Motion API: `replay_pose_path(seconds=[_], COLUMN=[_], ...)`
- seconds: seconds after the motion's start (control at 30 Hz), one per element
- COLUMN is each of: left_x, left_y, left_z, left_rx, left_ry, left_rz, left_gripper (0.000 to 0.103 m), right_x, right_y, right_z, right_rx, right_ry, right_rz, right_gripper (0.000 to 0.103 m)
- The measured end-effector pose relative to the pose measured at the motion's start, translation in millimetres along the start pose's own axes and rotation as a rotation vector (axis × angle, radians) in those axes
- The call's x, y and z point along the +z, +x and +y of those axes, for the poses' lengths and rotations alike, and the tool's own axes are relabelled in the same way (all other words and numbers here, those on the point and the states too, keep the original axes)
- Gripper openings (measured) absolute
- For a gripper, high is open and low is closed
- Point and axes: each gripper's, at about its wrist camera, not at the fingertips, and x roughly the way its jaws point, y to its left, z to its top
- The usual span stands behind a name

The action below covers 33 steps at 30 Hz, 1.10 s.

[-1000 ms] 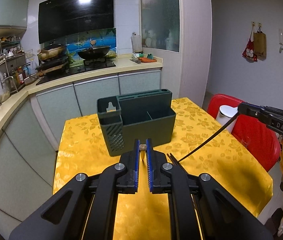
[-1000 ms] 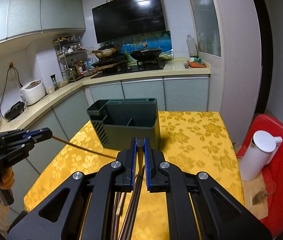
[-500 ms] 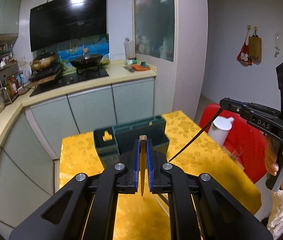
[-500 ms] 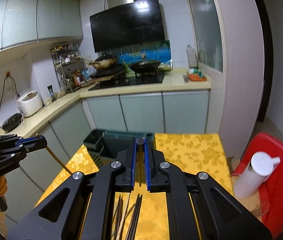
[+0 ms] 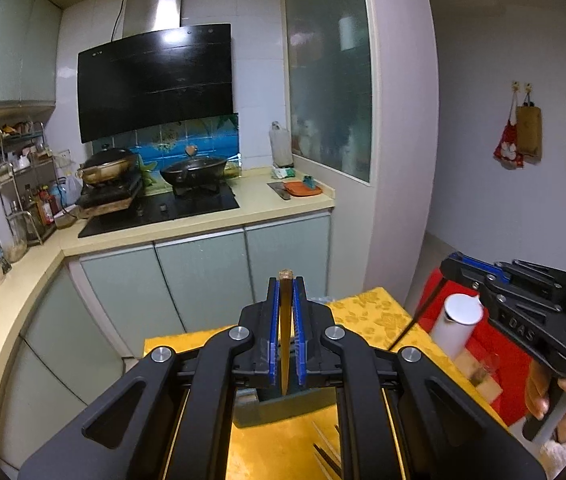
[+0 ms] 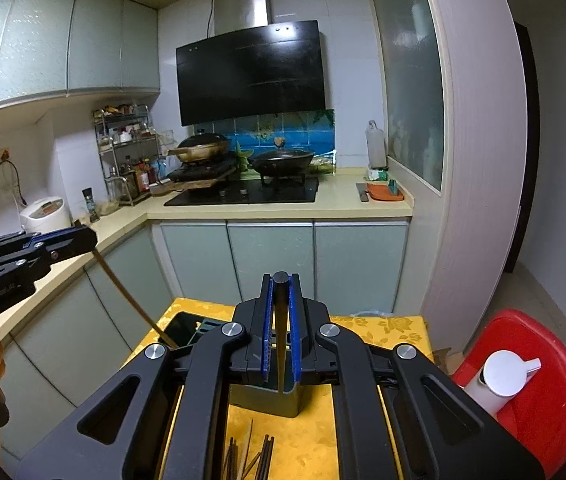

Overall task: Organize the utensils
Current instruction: 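Lift both held chopsticks and lower them into the green utensil holder, then open both grippers to release the chopsticks into the holder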

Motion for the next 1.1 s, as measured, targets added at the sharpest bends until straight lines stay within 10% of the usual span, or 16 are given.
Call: replay_pose_path(seconds=[0.8, 0.87, 0.93, 1.1], left_x=[-46.5, -48.8, -50.4, -48.4], left_y=[105.9, 106.5, 102.7, 90.3], left_z=[29.5, 30.1, 30.2, 29.2], left_rx=[0.06, 0.051, 0.047, 0.064], left_ry=[-0.064, -0.066, -0.073, -0.075], left_rz=[0.188, 0.192, 0.182, 0.141], left_gripper=[0.007, 0.011, 0.037, 0.066], right_x=[-24.9, -29.6, -31.5, -30.8], right_y=[103.9, 107.0, 108.1, 96.5], right_z=[2.4, 2.6, 2.3, 1.4], right_rx=[-0.085, -0.091, -0.085, -0.102], right_ry=[-0.014, -0.014, -0.011, -0.008], right_rz=[0.188, 0.192, 0.196, 0.15], right_gripper=[0.008, 0.008, 0.012, 0.053])
